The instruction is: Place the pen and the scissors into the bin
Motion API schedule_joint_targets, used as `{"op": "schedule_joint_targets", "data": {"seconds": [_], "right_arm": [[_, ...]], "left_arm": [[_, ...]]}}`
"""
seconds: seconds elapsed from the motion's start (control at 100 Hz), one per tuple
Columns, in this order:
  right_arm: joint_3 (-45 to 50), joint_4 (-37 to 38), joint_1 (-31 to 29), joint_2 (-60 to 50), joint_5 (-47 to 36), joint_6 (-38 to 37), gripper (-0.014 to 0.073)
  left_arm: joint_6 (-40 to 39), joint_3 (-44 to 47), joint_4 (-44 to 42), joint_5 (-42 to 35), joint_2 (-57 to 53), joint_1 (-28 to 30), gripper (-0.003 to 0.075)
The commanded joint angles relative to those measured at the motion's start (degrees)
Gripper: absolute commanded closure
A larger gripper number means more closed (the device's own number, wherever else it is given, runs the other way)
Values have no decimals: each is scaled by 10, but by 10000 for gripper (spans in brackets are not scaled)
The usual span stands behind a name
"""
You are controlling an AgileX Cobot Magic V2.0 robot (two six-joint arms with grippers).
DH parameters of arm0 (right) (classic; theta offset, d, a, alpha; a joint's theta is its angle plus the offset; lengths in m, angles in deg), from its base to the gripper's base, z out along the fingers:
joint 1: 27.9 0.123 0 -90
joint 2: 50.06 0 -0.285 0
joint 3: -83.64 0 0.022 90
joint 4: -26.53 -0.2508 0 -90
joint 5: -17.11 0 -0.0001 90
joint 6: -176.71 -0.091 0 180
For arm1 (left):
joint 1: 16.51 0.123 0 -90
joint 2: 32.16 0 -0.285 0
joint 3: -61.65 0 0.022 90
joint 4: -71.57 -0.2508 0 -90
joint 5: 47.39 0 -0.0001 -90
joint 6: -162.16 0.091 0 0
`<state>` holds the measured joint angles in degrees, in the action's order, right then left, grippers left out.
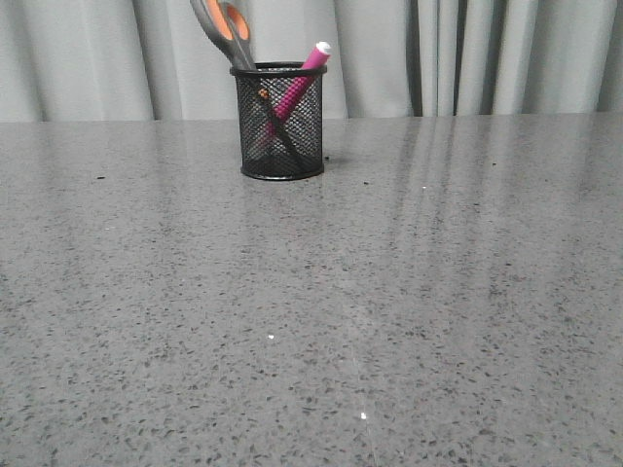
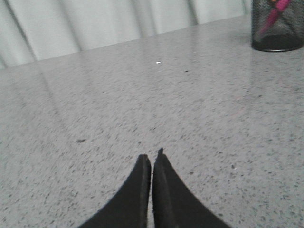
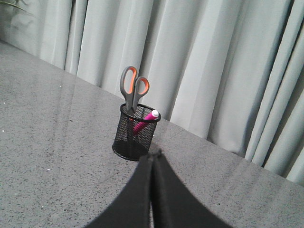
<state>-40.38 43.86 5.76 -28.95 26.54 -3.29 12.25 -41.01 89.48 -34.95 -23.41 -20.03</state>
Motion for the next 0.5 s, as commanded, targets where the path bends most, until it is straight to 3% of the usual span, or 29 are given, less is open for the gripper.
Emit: {"op": "schedule_joint_targets", "data": {"seconds": [0.0,0.2,0.4,0.49], "right_arm": [[-14,8,0,4,-41,0,662],[-14,8,0,4,-41,0,662],[-14,8,0,4,-41,0,662],[-14,8,0,4,-41,0,662]], "left_arm": [[-36,14,-1,-51,-20,16,739],[-70,20,-12,51,-31,38,739],[-70,25,-18,47,-31,41,739],[-70,25,-79,48,-31,42,739]]}}
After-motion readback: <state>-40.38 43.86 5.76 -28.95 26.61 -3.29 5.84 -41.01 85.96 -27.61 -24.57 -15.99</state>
